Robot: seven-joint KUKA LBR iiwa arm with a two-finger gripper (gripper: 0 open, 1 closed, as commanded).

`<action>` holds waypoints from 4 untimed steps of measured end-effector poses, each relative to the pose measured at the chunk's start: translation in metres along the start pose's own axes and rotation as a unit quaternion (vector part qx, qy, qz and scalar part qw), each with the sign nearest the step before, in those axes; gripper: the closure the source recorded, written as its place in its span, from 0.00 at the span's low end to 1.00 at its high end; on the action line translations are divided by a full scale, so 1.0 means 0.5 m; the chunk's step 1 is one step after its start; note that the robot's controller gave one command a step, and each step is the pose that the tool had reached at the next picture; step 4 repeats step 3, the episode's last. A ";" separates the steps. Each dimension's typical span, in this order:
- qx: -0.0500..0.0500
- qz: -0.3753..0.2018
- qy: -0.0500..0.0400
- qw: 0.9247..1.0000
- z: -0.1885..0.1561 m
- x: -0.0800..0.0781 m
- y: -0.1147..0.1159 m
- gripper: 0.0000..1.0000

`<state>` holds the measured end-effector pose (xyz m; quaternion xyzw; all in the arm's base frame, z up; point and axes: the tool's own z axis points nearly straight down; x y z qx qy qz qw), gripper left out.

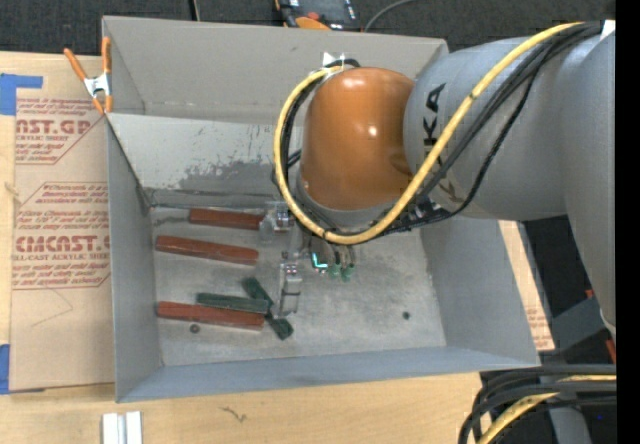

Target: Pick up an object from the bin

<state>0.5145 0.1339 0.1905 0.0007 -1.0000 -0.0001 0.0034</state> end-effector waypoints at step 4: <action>-0.001 -0.009 -0.008 1.000 -0.027 -0.028 0.011 1.00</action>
Offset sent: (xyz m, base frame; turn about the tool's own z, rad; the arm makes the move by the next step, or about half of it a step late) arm -0.0131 0.0064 -0.1205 -0.0433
